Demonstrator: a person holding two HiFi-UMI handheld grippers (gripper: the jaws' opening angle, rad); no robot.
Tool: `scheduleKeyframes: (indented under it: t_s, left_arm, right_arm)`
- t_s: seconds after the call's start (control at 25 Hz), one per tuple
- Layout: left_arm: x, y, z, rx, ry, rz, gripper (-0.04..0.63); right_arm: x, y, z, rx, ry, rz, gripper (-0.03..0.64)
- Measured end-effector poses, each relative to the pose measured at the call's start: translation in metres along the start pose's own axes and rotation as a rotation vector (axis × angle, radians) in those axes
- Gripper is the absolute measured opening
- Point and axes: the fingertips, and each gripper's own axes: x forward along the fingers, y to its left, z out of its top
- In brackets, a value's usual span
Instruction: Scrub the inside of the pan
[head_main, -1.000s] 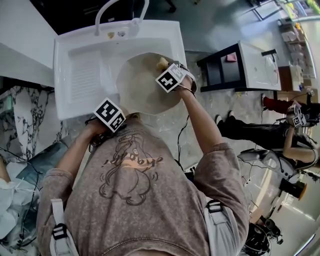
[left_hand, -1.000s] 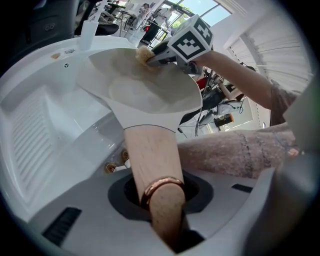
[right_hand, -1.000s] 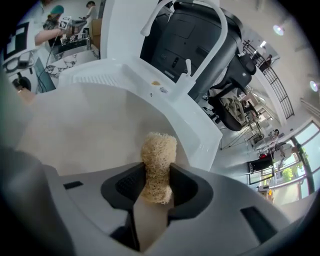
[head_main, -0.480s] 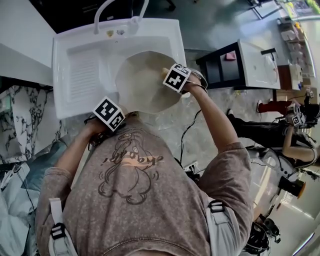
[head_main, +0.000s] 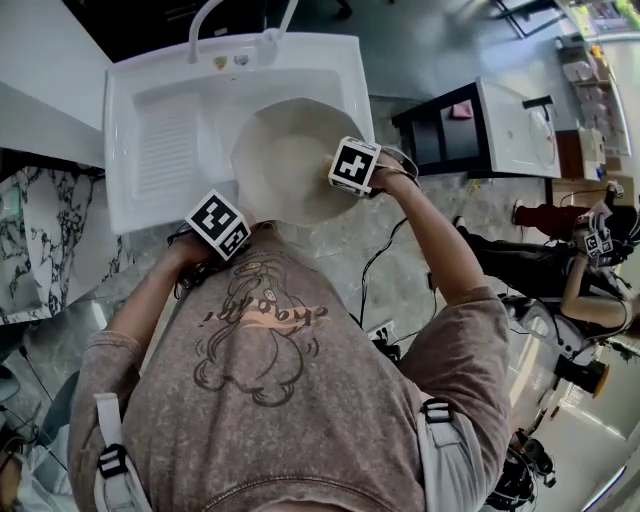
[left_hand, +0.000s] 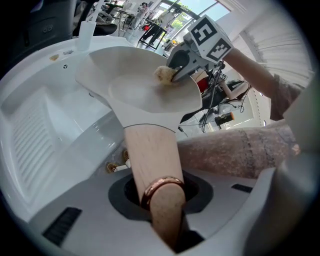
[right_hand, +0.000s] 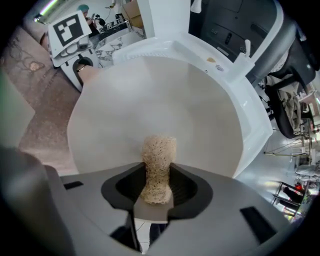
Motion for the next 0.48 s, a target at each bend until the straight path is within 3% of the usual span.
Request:
scheduleKeyframes:
  t_s: [0.48]
  left_arm:
    - [-0.001, 0.0, -0.001, -0.031, -0.015, -0.039, 0.104]
  right_arm:
    - [-0.001, 0.064, 0.031, -0.125, -0.029, 0.158, 0.152]
